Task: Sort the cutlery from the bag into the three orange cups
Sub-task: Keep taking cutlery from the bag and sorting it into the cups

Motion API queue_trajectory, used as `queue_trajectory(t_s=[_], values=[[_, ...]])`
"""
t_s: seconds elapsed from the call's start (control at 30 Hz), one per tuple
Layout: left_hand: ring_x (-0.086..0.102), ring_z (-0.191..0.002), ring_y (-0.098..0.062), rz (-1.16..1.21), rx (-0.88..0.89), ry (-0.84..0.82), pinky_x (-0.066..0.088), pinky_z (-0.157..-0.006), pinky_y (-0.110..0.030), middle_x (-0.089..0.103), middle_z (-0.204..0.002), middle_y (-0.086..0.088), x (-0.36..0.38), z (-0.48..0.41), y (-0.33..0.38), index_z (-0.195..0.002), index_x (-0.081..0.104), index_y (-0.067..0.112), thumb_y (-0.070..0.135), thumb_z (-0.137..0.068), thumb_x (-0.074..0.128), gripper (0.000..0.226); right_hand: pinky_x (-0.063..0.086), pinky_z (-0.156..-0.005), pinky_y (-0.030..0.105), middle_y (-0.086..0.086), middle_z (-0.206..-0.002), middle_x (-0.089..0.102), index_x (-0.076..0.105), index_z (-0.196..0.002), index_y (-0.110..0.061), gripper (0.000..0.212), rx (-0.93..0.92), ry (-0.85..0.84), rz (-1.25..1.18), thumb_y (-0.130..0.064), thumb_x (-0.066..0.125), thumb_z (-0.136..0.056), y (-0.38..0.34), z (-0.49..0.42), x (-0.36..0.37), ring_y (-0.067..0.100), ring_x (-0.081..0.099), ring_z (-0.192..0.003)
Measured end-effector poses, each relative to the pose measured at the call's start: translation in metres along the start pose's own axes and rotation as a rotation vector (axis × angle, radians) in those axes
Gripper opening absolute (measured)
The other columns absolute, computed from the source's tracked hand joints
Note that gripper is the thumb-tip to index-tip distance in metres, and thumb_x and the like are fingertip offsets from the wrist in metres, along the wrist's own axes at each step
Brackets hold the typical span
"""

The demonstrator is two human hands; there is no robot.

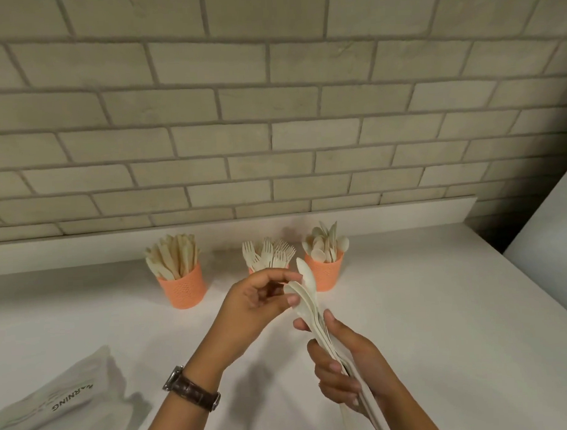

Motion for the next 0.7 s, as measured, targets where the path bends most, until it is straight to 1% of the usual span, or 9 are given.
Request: queue_trajectory(t_s=[0.07,0.13,0.27,0.33,0.43,0.53,0.57,0.63,0.7], values=[[0.059,-0.084,-0.034,-0.049,0.016,0.009,0.056,-0.08,-0.032,0.068,-0.093,-0.015,-0.003,0.002,0.004,-0.083,0.075,0.028,0.0,-0.074,0.069,0.029,0.025,-0.032,0.013,0.002,-0.049,0.04,0.067,-0.106,-0.009,0.049,-0.004,0.032,0.039,-0.05,0.058,-0.08,0.002,0.001,0.0,0.006,0.026,-0.026],[0.06,-0.074,-0.023,-0.077,0.037,0.005,0.054,-0.071,-0.023,0.07,-0.08,-0.006,-0.004,0.002,0.01,-0.075,0.076,0.028,-0.001,-0.073,0.07,0.03,0.027,-0.034,0.014,0.004,-0.051,0.043,0.063,-0.106,-0.007,0.044,-0.031,0.079,0.071,-0.045,0.052,-0.086,0.002,0.002,-0.003,0.007,0.028,-0.029],[0.065,-0.073,-0.017,-0.089,0.091,0.066,0.058,-0.073,-0.029,0.072,-0.075,0.004,-0.019,-0.012,0.031,-0.071,0.076,0.027,-0.006,-0.072,0.068,0.034,0.022,-0.039,0.017,0.01,-0.059,0.048,0.055,-0.093,-0.007,0.032,-0.129,0.277,0.216,-0.039,0.054,-0.089,-0.008,0.009,-0.024,0.011,0.025,-0.032],[0.065,-0.07,-0.007,-0.057,0.146,0.155,0.055,-0.07,-0.019,0.072,-0.071,0.01,-0.033,-0.023,0.046,-0.068,0.076,0.027,-0.01,-0.074,0.065,0.039,0.02,-0.042,0.02,0.011,-0.059,0.05,0.053,-0.089,-0.006,0.031,-0.171,0.382,0.325,-0.037,0.049,-0.091,-0.018,0.017,-0.037,0.013,0.024,-0.033],[0.064,-0.072,0.0,-0.05,0.24,0.345,0.052,-0.069,-0.013,0.07,-0.073,0.012,-0.053,-0.047,0.064,-0.077,0.074,0.025,-0.007,-0.079,0.062,0.035,0.021,-0.045,0.023,0.011,-0.058,0.049,0.055,-0.097,-0.003,0.032,-0.219,0.511,0.399,-0.034,0.046,-0.094,-0.03,0.03,-0.058,0.014,0.025,-0.034],[0.063,-0.083,0.001,-0.249,0.337,0.425,0.051,-0.079,-0.02,0.068,-0.084,0.016,-0.042,-0.081,0.064,-0.084,0.071,0.026,0.002,-0.08,0.064,0.025,0.021,-0.044,0.024,0.013,-0.06,0.046,0.055,-0.099,-0.003,0.039,-0.259,0.55,0.364,-0.04,0.058,-0.087,-0.037,0.04,-0.069,0.015,0.023,-0.036],[0.061,-0.085,0.003,-0.302,0.351,0.419,0.05,-0.082,-0.02,0.069,-0.087,0.013,-0.033,-0.093,0.058,-0.086,0.071,0.024,0.004,-0.08,0.064,0.022,0.022,-0.043,0.023,0.012,-0.06,0.046,0.055,-0.099,-0.004,0.041,-0.269,0.55,0.35,-0.041,0.06,-0.084,-0.038,0.041,-0.071,0.015,0.023,-0.036],[0.058,-0.085,0.005,-0.426,0.385,0.39,0.045,-0.083,-0.011,0.069,-0.092,0.002,-0.012,-0.116,0.042,-0.088,0.073,0.016,0.002,-0.081,0.063,0.019,0.024,-0.042,0.021,0.012,-0.06,0.045,0.055,-0.098,-0.004,0.042,-0.288,0.547,0.329,-0.042,0.056,-0.08,-0.042,0.045,-0.074,0.015,0.023,-0.036],[0.059,-0.086,-0.005,-0.549,0.417,0.351,0.041,-0.081,-0.007,0.069,-0.094,-0.006,0.005,-0.133,0.026,-0.089,0.074,0.009,0.0,-0.081,0.062,0.017,0.025,-0.041,0.02,0.012,-0.06,0.045,0.056,-0.098,-0.004,0.042,-0.302,0.547,0.319,-0.042,0.054,-0.08,-0.046,0.047,-0.077,0.014,0.024,-0.035]])
Point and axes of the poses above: each hand's wrist, its own z-axis away from the middle knuckle, its own x-axis out of the palm, y = z × x, the point moved 7 cm from there along -z, towards the middle knuckle
